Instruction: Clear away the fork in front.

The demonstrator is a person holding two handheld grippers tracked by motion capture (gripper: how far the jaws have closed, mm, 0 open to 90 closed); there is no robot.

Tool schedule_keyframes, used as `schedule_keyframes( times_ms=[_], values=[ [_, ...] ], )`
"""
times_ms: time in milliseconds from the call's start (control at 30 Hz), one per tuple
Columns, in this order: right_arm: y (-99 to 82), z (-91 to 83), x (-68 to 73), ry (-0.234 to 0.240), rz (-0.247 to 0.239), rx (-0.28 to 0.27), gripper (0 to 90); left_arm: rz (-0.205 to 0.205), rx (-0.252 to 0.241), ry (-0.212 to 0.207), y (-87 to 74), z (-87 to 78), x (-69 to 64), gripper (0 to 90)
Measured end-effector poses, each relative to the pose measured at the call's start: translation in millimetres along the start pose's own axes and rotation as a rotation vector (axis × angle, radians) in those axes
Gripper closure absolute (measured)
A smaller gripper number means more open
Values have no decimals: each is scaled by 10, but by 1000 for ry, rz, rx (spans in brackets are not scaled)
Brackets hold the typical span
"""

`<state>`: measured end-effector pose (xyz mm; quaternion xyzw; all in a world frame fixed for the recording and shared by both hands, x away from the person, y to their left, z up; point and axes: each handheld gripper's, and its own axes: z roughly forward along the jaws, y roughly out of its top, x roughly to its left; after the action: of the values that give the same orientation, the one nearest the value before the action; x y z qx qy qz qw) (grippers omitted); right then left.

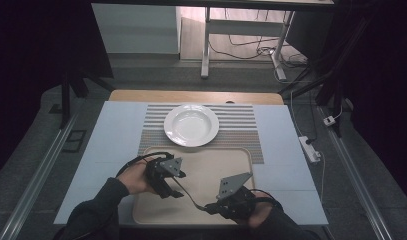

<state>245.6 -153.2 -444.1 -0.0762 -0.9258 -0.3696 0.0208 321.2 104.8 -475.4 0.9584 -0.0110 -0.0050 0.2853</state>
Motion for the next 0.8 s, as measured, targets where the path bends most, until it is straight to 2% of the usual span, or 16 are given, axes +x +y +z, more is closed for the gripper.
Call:
schedule_keyframes(
  times_ms=[67,167,200,233,367,800],
  values=[
    [1,-1,0,5,-3,1,900,19,10,8,-9,-15,-5,392],
    [10,-4,7,14,-13,8,900,54,15,3,-23,-33,-10,514],
    [10,-4,7,14,-13,8,900,68,19,5,-25,-38,-13,514],
    [11,1,11,21,-21,9,900,82,18,6,-28,-39,-18,561],
    [13,8,20,29,-29,16,900,143,34,7,-35,-51,-30,639],
    [17,13,26,48,-44,26,900,277,46,-3,-50,-46,-53,743]
  ],
)
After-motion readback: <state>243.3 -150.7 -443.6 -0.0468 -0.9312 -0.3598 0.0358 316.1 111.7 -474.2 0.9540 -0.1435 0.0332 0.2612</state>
